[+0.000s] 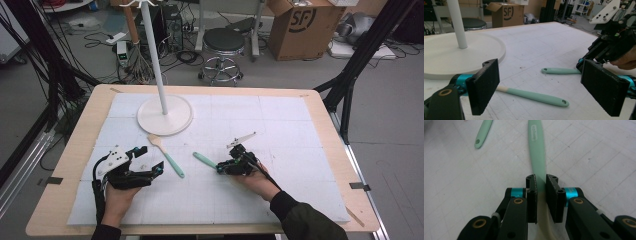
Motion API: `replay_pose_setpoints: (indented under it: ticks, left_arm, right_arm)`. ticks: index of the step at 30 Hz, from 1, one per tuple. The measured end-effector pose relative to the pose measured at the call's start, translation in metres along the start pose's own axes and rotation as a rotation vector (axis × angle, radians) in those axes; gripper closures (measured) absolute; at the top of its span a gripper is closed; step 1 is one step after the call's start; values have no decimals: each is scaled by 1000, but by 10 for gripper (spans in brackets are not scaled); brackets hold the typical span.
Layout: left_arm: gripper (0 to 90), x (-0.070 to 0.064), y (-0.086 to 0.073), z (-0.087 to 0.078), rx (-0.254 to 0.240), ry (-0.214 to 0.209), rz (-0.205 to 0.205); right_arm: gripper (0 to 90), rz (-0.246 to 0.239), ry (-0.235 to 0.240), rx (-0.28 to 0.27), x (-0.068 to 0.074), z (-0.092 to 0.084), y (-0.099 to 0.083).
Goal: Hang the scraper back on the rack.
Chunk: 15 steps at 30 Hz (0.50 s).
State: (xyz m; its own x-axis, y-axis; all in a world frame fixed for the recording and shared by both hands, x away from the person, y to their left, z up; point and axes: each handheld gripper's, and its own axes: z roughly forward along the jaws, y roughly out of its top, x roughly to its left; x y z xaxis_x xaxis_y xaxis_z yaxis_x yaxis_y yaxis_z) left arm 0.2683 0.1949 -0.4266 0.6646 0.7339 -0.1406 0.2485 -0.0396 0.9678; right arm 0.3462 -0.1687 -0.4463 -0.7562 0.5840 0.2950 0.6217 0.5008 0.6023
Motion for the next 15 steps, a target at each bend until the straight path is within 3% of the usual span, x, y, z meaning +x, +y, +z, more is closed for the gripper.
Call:
replay_pose_setpoints:
  ticks: [2, 6, 9, 13, 15]
  left_arm:
    - [161, 0, 0, 0, 1, 0, 0]
    - [161, 0, 0, 0, 1, -1, -2]
    - [162, 1, -1, 1, 5, -4, -1]
    - [162, 1, -1, -1, 3, -1, 1]
    - [162, 3, -1, -2, -2, 6, -7]
  right_arm:
    - [801, 13, 19, 10, -2, 0, 1]
    - [805, 7, 1, 17, 0, 0, 3]
    - [815, -18, -38, 10, 6, 0, 2]
    - [821, 29, -10, -2, 1, -2, 1]
    - [821, 95, 63, -44, -5, -5, 0]
